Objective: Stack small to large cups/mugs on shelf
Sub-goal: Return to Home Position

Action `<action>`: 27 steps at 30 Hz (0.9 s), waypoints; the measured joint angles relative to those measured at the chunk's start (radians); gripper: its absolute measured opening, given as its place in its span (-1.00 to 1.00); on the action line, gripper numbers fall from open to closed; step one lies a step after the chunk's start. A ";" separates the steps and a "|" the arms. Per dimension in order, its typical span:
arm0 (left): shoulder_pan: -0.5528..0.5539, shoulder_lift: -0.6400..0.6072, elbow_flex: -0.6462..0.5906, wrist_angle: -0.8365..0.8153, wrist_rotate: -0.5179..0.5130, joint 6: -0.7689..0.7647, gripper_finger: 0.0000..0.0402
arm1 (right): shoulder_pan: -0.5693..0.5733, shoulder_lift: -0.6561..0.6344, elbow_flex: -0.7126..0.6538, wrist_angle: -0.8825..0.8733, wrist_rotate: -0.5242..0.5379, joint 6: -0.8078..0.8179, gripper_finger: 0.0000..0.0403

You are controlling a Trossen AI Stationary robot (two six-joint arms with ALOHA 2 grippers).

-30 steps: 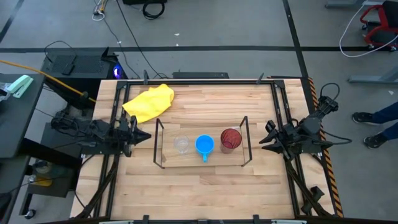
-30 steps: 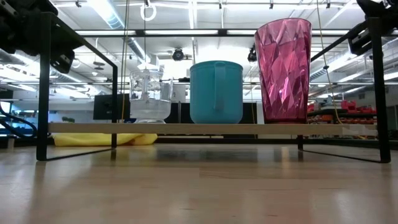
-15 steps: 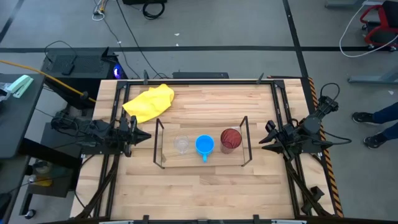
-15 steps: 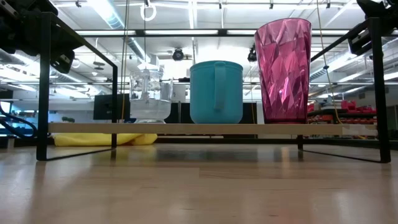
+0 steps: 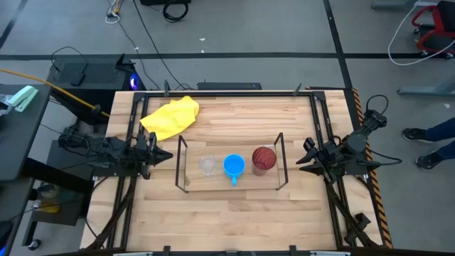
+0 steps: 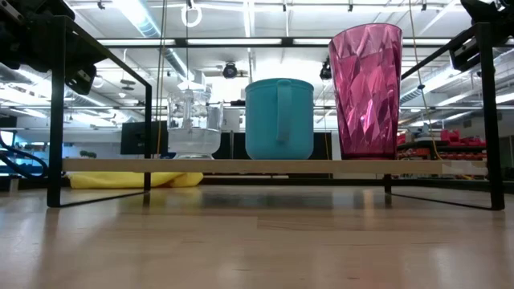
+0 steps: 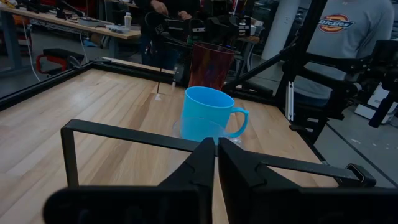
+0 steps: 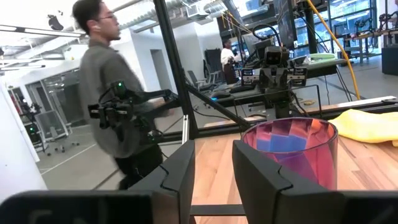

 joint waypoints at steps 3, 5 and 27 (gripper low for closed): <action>0.000 0.000 0.000 0.000 0.000 0.000 -0.85 | 0.000 0.000 0.000 0.000 0.000 0.000 -0.43; 0.000 0.000 0.000 0.000 0.000 0.000 -0.84 | 0.000 0.000 0.000 0.000 0.000 0.000 -0.43; 0.000 0.000 0.000 0.000 0.000 0.000 -0.85 | 0.000 0.000 0.001 0.000 0.000 0.000 -0.43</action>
